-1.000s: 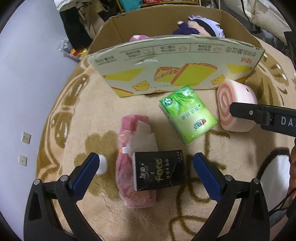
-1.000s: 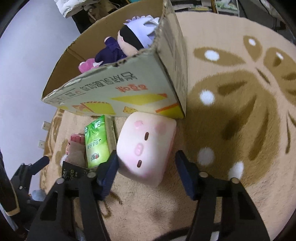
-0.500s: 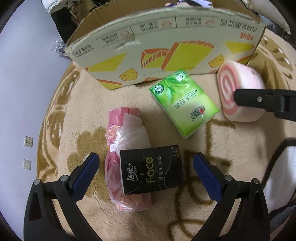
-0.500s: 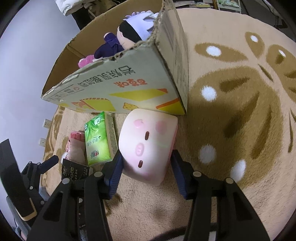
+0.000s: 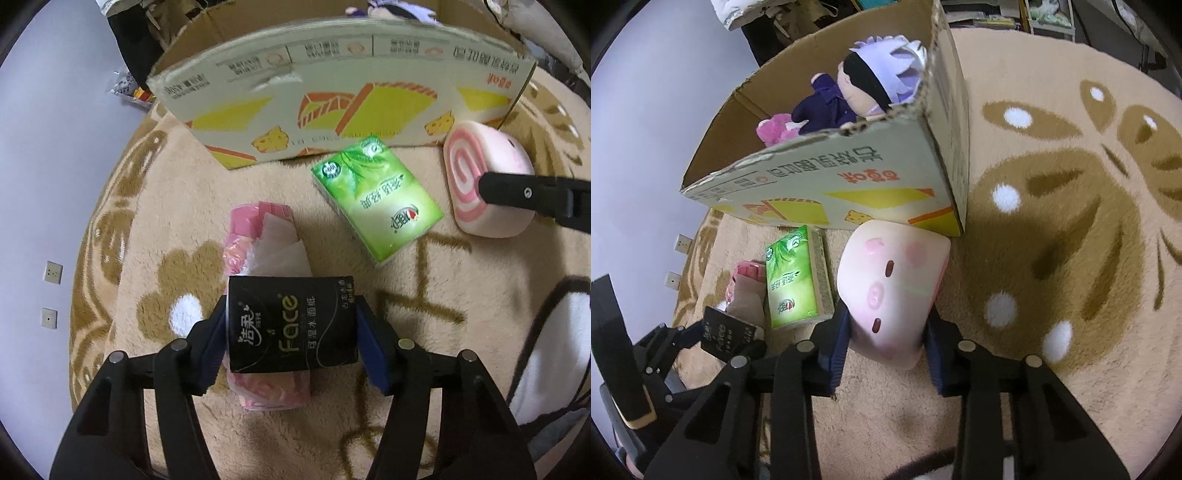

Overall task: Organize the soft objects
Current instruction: 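Grasp the pink roll cushion with the right tool while the left grasps the black Face tissue pack, then carry the roll cushion and the tissue pack over the box with both tools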

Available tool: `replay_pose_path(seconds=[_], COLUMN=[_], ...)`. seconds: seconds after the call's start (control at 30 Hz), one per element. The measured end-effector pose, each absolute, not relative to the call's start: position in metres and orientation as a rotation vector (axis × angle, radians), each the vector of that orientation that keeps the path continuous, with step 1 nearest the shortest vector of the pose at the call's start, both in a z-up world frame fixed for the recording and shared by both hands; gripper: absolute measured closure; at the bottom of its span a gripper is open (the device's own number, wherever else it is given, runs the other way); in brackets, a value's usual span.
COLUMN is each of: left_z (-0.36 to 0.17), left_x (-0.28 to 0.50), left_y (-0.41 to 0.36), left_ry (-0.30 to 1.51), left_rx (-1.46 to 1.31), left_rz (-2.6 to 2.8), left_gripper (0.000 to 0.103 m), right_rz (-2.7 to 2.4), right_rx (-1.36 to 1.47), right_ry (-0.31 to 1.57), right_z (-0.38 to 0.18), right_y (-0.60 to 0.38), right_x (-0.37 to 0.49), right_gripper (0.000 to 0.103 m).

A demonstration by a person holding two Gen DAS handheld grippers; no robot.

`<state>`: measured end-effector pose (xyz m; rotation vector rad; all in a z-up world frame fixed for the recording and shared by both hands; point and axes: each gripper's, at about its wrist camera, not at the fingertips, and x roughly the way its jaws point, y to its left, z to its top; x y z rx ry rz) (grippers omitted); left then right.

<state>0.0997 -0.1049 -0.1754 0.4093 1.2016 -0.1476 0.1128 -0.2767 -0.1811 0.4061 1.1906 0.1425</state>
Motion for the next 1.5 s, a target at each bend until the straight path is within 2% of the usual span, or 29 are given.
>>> replay_pose_path(seconds=[0.77, 1.07, 1.5], left_z=[-0.066, -0.039, -0.007], left_x=[0.11, 0.125, 0.149], left_y=[-0.089, -0.084, -0.089], left_ry=[0.869, 0.799, 0.713], left_rx=[0.233, 0.208, 0.239], left_rz=[-0.153, -0.15, -0.173], left_gripper=[0.041, 0.041, 0.041], right_rz=[0.184, 0.189, 0.204], right_rx=[0.376, 0.363, 0.357], right_ry=[0.994, 0.964, 0.825], right_z=[-0.097, -0.077, -0.049], right_y=[-0.274, -0.274, -0.278], right_x=[0.088, 0.087, 0.1], right_gripper=[0.066, 0.066, 0.066])
